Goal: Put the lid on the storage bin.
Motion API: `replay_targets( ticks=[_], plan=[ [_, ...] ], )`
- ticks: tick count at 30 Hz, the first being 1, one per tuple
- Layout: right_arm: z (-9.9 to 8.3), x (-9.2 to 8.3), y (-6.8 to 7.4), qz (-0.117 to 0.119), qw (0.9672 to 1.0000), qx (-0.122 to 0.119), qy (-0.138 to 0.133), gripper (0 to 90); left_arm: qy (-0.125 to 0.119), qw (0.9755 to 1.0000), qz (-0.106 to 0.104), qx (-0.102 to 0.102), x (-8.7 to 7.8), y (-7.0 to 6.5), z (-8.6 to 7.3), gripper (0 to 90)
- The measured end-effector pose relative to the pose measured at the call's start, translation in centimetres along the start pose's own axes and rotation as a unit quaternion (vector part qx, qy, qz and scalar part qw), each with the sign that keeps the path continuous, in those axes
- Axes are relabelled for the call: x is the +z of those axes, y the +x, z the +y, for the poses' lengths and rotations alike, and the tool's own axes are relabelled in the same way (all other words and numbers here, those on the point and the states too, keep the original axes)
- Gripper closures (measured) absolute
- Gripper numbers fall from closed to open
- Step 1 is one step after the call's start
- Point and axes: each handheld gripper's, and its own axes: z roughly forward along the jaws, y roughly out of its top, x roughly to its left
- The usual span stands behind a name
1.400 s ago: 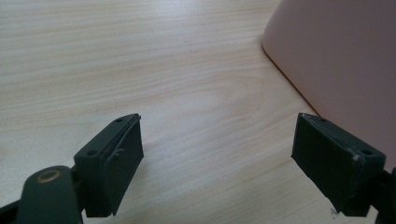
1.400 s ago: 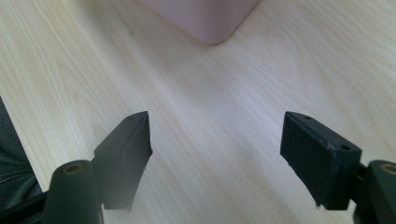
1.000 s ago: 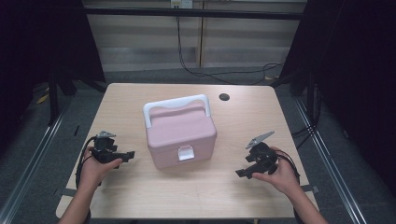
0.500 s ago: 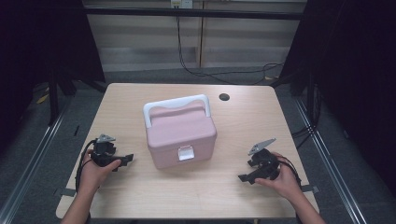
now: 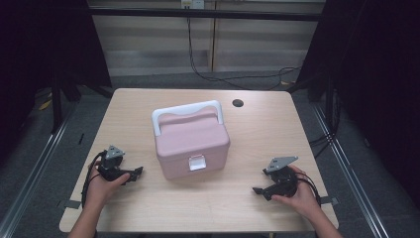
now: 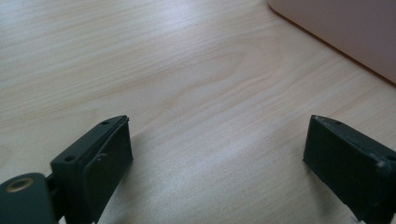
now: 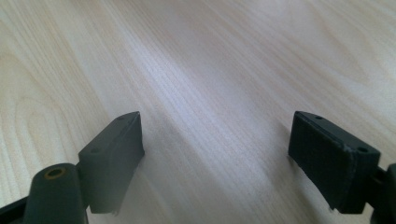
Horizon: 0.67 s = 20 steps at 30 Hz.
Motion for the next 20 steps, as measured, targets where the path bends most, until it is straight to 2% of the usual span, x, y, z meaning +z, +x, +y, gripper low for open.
replay_targets(
  ticks=[3,12,20],
  plan=[
    [-0.5,0.0,-0.1,0.001,0.9998,-0.002,-0.021,17.1,0.000,1.0000,-0.002,0.001,0.0,0.0,0.0,7.2],
    [-1.3,0.2,-0.4,0.004,0.9983,-0.006,-0.058,15.6,-0.001,1.0000,0.003,-0.004,-0.1,-0.1,-0.1,7.2],
    [-1.3,0.3,-0.4,0.004,0.9981,-0.006,-0.062,15.1,-0.001,1.0000,0.002,-0.005,-0.1,-0.1,-0.1,7.2]
  ],
)
